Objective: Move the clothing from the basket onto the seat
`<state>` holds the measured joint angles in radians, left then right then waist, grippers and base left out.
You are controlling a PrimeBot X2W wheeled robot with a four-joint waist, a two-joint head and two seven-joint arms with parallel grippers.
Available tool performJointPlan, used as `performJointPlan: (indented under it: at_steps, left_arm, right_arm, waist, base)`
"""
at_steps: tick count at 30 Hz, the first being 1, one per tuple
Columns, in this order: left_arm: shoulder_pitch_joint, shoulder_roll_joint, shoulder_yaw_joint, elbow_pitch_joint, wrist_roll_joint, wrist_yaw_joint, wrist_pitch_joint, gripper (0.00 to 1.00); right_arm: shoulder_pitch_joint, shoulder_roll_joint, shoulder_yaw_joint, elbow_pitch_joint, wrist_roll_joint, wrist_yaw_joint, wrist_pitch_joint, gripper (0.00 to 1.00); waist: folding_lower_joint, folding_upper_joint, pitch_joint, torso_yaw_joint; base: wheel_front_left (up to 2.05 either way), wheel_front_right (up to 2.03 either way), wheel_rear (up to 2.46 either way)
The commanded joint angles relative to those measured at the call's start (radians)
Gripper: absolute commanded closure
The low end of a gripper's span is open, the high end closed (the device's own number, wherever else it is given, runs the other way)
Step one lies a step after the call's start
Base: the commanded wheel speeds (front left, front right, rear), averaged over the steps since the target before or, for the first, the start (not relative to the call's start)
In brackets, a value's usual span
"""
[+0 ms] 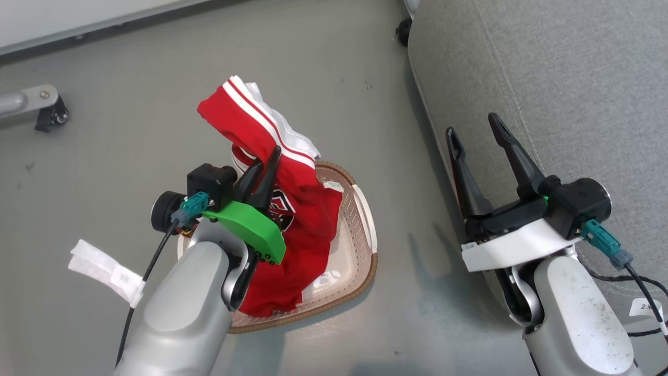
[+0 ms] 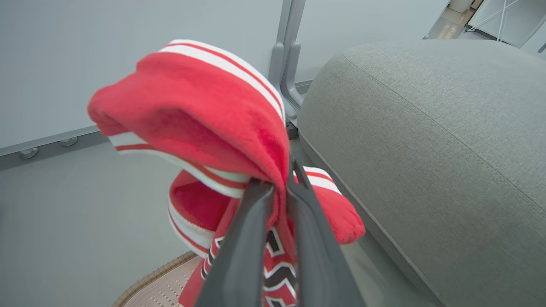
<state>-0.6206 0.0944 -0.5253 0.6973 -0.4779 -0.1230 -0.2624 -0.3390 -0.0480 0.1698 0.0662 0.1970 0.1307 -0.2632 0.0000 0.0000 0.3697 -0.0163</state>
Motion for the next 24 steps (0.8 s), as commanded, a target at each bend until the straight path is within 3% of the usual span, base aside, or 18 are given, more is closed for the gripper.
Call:
performJointPlan:
  at_steps: [1,12,24]
  left_arm:
    - [0.027,0.002,0.019,-0.026,0.023,0.000,-0.004,1.00]
    - [0.059,-0.016,0.102,-0.216,0.128,-0.007,-0.004,1.00]
    - [-0.025,-0.027,0.083,-0.370,0.175,-0.008,-0.004,1.00]
  right_arm:
    - [0.023,-0.004,-0.002,0.006,0.004,0.000,-0.002,0.00]
    - [0.089,-0.004,-0.011,0.021,0.017,0.000,-0.002,0.00]
    - [0.131,-0.004,0.002,0.023,0.035,0.000,-0.002,0.00]
  waist:
    - [0.0000,0.0000,-0.080,0.035]
    - [0.0000,0.0000,-0.176,0.059]
    - [0.0000,0.0000,-0.225,0.063]
  base:
    - [0.00,0.00,0.00]
    - [0.00,0.00,0.00]
    - [0.00,0.00,0.00]
